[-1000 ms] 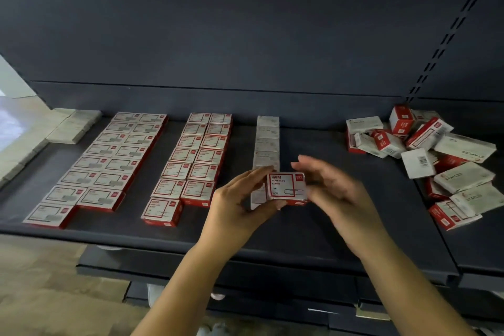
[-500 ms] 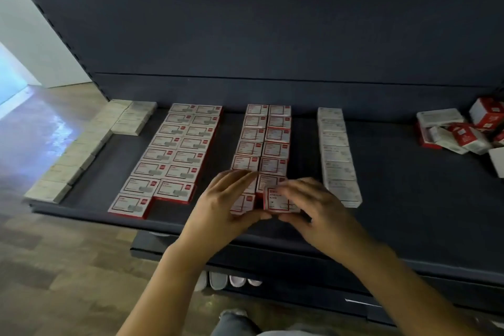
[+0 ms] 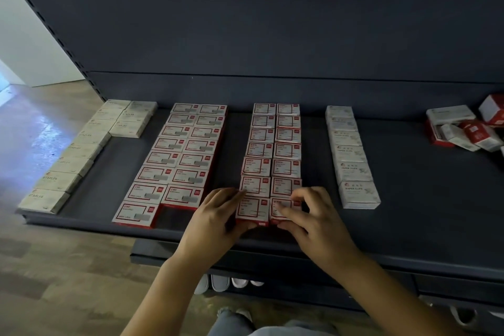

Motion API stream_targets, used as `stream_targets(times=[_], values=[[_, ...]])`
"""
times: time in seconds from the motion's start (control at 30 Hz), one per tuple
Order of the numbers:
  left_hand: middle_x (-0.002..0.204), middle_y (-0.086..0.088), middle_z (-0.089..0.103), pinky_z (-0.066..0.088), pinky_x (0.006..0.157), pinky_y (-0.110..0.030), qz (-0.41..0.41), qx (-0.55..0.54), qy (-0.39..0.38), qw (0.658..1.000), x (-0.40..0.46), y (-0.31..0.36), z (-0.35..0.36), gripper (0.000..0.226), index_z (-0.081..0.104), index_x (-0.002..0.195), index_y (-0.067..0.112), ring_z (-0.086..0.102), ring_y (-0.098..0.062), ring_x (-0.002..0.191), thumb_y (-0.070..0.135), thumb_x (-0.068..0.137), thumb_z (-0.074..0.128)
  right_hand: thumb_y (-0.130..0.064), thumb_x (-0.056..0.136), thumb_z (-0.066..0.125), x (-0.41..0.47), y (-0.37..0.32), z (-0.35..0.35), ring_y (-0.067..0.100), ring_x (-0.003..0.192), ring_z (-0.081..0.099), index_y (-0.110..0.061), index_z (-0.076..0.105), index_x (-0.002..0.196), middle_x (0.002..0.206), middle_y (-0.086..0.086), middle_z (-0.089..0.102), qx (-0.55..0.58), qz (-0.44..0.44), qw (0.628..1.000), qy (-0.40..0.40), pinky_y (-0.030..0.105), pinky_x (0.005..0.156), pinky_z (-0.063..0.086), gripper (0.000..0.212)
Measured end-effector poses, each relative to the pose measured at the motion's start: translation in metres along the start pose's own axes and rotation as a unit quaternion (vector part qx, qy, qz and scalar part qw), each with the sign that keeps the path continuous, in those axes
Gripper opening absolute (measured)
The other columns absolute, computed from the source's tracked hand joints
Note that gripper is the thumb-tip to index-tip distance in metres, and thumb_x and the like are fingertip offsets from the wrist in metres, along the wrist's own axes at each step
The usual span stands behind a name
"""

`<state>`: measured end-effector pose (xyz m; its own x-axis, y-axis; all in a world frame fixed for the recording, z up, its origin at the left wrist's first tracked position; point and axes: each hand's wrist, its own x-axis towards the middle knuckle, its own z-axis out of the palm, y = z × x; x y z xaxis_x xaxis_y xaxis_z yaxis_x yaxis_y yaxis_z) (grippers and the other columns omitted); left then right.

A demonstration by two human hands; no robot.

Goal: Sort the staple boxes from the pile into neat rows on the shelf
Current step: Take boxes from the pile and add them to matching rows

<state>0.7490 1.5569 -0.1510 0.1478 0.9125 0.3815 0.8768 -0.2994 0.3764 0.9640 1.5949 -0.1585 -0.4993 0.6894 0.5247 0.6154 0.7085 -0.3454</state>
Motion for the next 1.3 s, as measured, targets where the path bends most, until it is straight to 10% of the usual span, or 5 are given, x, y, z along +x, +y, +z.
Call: stream_targets(times=[0.3, 0.5, 1.03, 1.3], values=[[0.104, -0.009, 0.066, 0.057, 0.076, -0.038, -0.030, 0.014, -0.013, 0.999, 0.001, 0.010, -0.002, 0.052, 0.069, 0.106, 0.002, 0.055, -0.019, 0.099, 0.035, 0.066, 0.068, -0.014, 0.062, 0.085, -0.003, -0.005, 0.002, 0.019, 0.095, 0.047, -0.009, 0.072, 0.094, 0.097, 0.008, 0.059, 0.014, 0.048, 0.999, 0.015, 0.030, 0.076, 0.053, 0.034], [0.126, -0.008, 0.057, 0.046, 0.090, -0.056, -0.009, 0.083, -0.059, 0.995, 0.026, 0.048, -0.011, 0.065, 0.062, 0.117, 0.014, 0.053, -0.034, 0.117, 0.059, 0.074, 0.046, -0.030, 0.088, 0.052, -0.012, 0.003, -0.029, 0.014, 0.105, 0.055, -0.010, 0.070, 0.101, 0.108, 0.001, 0.061, 0.070, 0.047, 0.996, -0.006, 0.028, 0.086, 0.052, 0.030], [0.114, -0.006, 0.063, 0.050, 0.086, -0.038, 0.125, -0.006, -0.053, 0.991, 0.112, 0.220, 0.096, 0.046, 0.065, 0.113, 0.011, 0.055, -0.022, 0.108, 0.039, 0.084, 0.045, -0.011, 0.080, 0.059, -0.081, 0.154, -0.153, 0.015, 0.098, 0.054, -0.003, 0.072, 0.095, 0.102, 0.012, 0.065, -0.023, 0.141, 0.980, 0.135, 0.014, 0.087, 0.041, 0.021], [0.141, -0.004, 0.044, 0.027, 0.109, -0.035, 0.066, 0.036, -0.128, 0.989, 0.189, 0.252, 0.130, 0.044, 0.047, 0.136, 0.016, 0.034, -0.022, 0.132, 0.030, 0.095, 0.048, 0.007, 0.074, 0.059, -0.011, 0.238, -0.210, 0.032, 0.113, 0.051, -0.003, 0.062, 0.114, 0.119, 0.012, 0.060, -0.141, 0.215, 0.966, -0.022, 0.036, 0.093, 0.043, 0.041]])
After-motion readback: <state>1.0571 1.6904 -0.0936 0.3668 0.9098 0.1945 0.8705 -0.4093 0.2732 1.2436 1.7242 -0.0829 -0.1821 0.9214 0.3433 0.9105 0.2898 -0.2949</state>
